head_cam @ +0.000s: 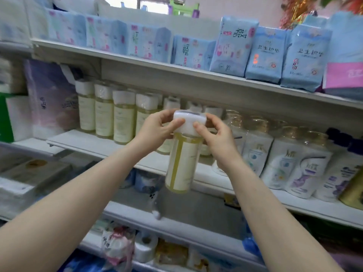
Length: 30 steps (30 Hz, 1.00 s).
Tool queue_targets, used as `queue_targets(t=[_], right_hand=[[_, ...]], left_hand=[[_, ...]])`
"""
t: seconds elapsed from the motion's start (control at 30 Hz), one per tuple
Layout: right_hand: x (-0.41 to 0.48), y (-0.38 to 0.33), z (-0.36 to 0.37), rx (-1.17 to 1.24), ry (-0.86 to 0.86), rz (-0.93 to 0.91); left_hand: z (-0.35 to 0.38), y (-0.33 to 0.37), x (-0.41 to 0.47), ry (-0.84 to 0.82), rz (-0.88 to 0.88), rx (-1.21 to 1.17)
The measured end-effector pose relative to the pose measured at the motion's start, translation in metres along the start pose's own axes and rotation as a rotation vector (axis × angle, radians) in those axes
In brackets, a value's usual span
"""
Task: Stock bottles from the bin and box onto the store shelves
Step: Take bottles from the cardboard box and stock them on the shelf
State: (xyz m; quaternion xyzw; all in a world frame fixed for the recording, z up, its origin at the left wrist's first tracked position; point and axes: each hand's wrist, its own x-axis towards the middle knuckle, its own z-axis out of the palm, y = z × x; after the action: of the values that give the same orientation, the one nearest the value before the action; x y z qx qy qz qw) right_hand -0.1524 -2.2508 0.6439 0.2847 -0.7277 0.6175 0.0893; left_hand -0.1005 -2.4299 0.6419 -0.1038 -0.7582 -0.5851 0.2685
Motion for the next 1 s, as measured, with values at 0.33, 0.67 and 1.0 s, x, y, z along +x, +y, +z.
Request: queue_targets(t=[0.33, 0.67, 1.0], right_hand=[[0.048, 0.022, 0.038, -0.035, 0.077, 0.006], [0.06, 0.045, 0.046, -0.136, 0.08, 0.025], [0.022, 0.09, 0.067, 0.249, 0.0, 0.446]], left_hand=[[-0.025, -0.038, 0.047, -0.061, 0.028, -0.028], [-0.027, -0.07, 0.067, -0.056, -0.017, -0.038], [-0.003, -0.119, 0.001, -0.02, 0.017, 0.231]])
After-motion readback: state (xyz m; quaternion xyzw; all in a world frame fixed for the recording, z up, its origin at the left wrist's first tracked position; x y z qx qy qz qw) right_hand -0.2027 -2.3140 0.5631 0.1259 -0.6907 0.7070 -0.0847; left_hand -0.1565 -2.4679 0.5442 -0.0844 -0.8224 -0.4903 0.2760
